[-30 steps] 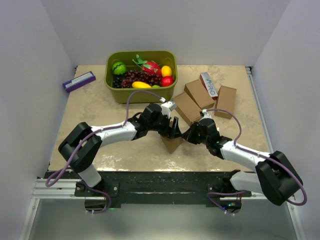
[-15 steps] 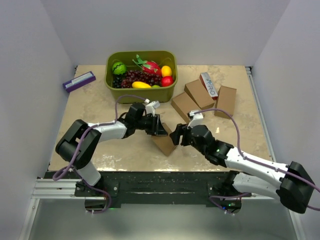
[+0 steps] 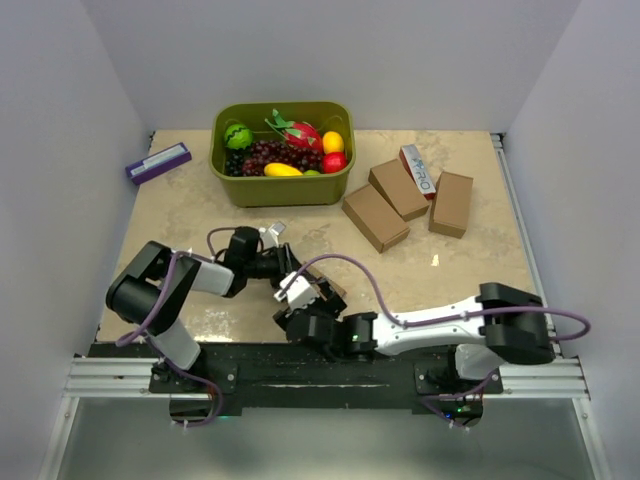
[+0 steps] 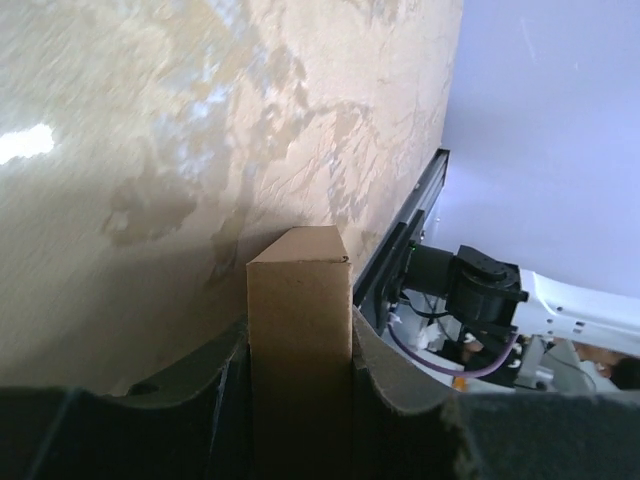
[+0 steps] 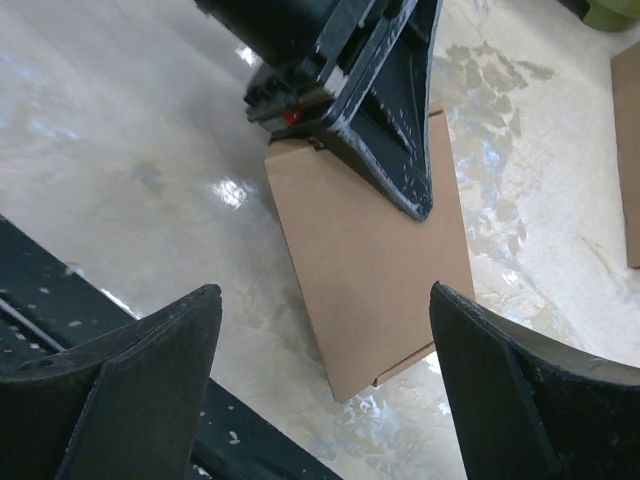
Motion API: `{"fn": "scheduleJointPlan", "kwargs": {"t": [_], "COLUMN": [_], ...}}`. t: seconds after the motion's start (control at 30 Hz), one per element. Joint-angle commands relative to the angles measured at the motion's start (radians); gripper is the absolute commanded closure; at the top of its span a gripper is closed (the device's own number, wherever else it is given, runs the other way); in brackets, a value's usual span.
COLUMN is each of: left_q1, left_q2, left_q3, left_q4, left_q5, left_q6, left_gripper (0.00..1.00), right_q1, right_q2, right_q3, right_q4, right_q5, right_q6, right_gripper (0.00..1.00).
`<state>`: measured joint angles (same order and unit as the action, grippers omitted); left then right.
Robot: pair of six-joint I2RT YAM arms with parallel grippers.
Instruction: Fold the paper box
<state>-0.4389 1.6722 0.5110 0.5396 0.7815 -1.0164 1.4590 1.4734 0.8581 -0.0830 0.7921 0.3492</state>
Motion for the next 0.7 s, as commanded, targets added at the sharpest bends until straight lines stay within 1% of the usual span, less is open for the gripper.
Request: {"fn": "scheduleJointPlan", "kwargs": {"t": [0.0,0.1,0.13,0.17,0.23,0.27,0.3,0.33,0.4,0.5,0.6,0.63,0.67], "left_q1": [0.031,0.052,0.057,0.058,0.068,0.069,0.072,0.072,0.074,0.074,0.075,0.075,0.077], "left_q2": [-0.041,-0.068,-0.074,-0.077,-0.1,-0.107,-0.117,-0.12,-0.134,-0.158,-0.178,-0.184,-0.19], "left_q3": [-0.072,-0.13,-0.135,-0.14,-0.16,-0.17,-0.189,-0.195,-0.201,-0.226,-0.239,-0.243,-0.246], "left_q4": [0.065,0.147,0.158,0.154,0.149,0.173,0.192,0.224,0.224,0.236,0.246,0.246,0.247], "left_q5": [0.042,0.062,0.079,0.085,0.088,0.087,0.094,0.101,0.111,0.113,0.125,0.125,0.127], "left_q6": [-0.146,-0.236,-0.244,-0.246,-0.261,-0.277,-0.312,-0.324,-0.338,-0.365,-0.37,-0.369,-0.364], "left_gripper": [0.74,0.74,0.74,0.74,0.74,0.75,0.75,0.75,0.75,0.76,0.76,0.75,0.72], "right_q1": [0.04,0.058,0.058,0.058,0.06,0.058,0.058,0.058,0.058,0.06,0.06,0.058,0.058], "right_q2": [0.116,0.2,0.244,0.261,0.297,0.323,0.332,0.341,0.369,0.401,0.421,0.423,0.423], "right_q3": [0.114,0.172,0.185,0.199,0.231,0.236,0.243,0.246,0.257,0.266,0.285,0.291,0.292], "right_q4": [-0.107,-0.133,-0.149,-0.199,-0.231,-0.242,-0.242,-0.247,-0.265,-0.267,-0.291,-0.3,-0.316], "right_q5": [0.171,0.203,0.22,0.258,0.282,0.289,0.295,0.305,0.324,0.334,0.352,0.358,0.36], "right_q6": [-0.012,-0.019,0.0,0.016,0.03,0.027,0.025,0.025,0.03,0.014,0.022,0.03,0.031], "right_gripper": [0.13,0.13,0.14,0.14,0.17,0.2,0.26,0.3,0.37,0.43,0.54,0.62,0.65]}}
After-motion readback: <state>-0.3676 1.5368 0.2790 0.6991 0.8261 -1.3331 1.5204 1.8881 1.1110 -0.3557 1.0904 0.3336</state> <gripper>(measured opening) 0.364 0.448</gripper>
